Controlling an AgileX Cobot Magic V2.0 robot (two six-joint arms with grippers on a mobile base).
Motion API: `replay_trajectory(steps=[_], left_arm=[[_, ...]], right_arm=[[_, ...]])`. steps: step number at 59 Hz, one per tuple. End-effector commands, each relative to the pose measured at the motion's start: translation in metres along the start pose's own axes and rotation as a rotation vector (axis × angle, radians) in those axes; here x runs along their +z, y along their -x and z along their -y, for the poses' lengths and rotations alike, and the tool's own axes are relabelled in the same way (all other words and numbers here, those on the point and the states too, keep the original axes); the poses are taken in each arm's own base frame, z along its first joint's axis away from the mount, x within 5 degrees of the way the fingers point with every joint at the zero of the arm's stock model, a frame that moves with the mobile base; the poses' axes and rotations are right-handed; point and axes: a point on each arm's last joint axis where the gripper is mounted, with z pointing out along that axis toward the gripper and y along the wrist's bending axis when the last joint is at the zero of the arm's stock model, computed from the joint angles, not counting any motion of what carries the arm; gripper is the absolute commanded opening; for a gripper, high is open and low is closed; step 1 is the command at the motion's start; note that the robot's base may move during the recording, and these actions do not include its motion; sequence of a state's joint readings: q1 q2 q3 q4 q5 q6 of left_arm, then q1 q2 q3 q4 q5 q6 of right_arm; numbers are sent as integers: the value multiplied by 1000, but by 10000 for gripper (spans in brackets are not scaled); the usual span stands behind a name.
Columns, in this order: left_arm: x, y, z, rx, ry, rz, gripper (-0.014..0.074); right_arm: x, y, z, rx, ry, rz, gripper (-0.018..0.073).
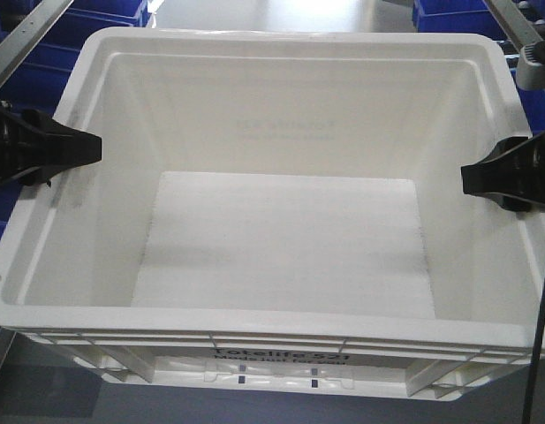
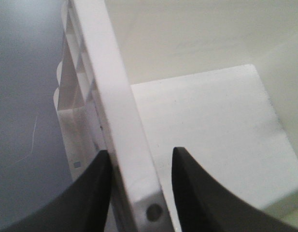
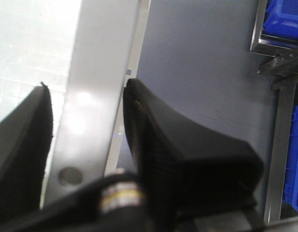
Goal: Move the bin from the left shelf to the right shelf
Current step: 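Hold the crate with both grippers while the base turns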
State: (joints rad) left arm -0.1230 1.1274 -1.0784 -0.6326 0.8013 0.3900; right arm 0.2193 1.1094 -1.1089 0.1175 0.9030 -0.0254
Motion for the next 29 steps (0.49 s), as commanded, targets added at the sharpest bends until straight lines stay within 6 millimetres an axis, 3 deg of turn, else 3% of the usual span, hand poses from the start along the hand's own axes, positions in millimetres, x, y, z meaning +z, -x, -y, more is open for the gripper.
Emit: replay_trajectory(steps=[1, 29], left_arm=[[-19, 13, 21, 8, -98, 113, -6], [-19, 13, 21, 8, -98, 113, -6]], right_arm=[[-19, 20, -3, 15, 21, 192, -5], [-19, 20, -3, 15, 21, 190, -5]])
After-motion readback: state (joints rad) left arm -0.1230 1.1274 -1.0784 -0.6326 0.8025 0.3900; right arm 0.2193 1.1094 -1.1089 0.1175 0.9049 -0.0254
